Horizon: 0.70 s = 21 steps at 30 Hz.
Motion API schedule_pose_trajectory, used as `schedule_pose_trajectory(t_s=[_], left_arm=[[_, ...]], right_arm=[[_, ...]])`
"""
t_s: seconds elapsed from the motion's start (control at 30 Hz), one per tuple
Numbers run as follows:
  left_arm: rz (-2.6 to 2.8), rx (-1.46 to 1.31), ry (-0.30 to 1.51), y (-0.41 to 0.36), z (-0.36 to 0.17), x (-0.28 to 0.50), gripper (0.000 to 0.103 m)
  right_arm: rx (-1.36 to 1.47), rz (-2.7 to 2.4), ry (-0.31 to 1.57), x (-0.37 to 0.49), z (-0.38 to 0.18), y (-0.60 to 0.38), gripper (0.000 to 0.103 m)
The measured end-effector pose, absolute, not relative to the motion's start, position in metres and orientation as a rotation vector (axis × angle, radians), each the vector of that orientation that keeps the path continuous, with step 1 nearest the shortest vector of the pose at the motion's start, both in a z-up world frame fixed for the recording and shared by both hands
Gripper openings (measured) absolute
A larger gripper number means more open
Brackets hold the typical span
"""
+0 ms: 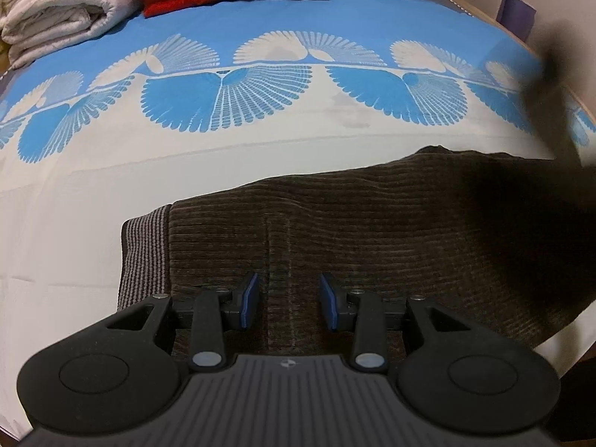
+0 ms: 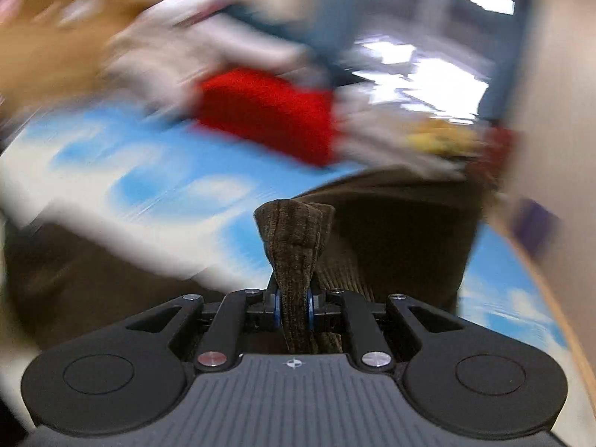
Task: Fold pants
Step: 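Grasp the folded pants edge with the right gripper and lift it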
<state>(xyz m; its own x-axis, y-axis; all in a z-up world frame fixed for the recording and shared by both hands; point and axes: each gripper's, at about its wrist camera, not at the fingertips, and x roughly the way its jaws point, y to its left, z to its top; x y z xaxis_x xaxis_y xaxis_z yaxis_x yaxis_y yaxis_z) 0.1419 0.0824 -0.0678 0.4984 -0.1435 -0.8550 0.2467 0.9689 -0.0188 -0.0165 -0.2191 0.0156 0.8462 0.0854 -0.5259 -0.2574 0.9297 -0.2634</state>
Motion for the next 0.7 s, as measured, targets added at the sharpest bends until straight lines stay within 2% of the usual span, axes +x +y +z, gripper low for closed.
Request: schedule_pose_trajectory(t_s=[0.13, 0.17, 0.23, 0.3, 0.37, 0.53, 0.6, 0.63, 0.67, 0.7], left_arm=[[-0.229, 0.089, 1.034, 0.084, -0.068, 0.145, 0.041], [-0.228, 0.088, 1.038, 0.084, -0.069, 0.145, 0.041], [-0.236, 0.090, 1.038, 0.082, -0.068, 0.145, 0.041], [-0.252, 0.099, 1.028, 0.079, -0.067, 0.144, 0.042], [-0.259, 0.107, 1.026, 0.077, -0.067, 0.145, 0.043], [-0.258, 0.115, 1.037, 0.073, -0.070, 0.146, 0.043], [-0.262, 0.118, 1.035, 0.072, -0.070, 0.146, 0.044], [-0.261, 0.119, 1.033, 0.072, -0.069, 0.145, 0.044], [-0.260, 0.118, 1.033, 0.072, -0.069, 0.145, 0.044], [-0.260, 0.116, 1.033, 0.073, -0.069, 0.145, 0.044]], right_arm=[[-0.475, 0.385, 0.808, -0.026, -0.063, -0.165, 0.021], [-0.491, 0.398, 0.861, -0.028, -0.076, -0.160, 0.025], [-0.532, 0.373, 0.827, -0.035, -0.081, -0.153, 0.031], [-0.519, 0.380, 0.789, -0.034, -0.071, -0.154, 0.043], [-0.485, 0.361, 0.747, -0.032, -0.061, -0.157, 0.060], [-0.482, 0.368, 0.745, -0.026, -0.065, -0.147, 0.067], [-0.486, 0.404, 0.780, -0.016, -0.072, -0.145, 0.067], [-0.488, 0.426, 0.818, -0.012, -0.081, -0.146, 0.061], [-0.484, 0.439, 0.842, -0.009, -0.084, -0.146, 0.042], [-0.466, 0.442, 0.856, -0.005, -0.083, -0.148, 0.030]])
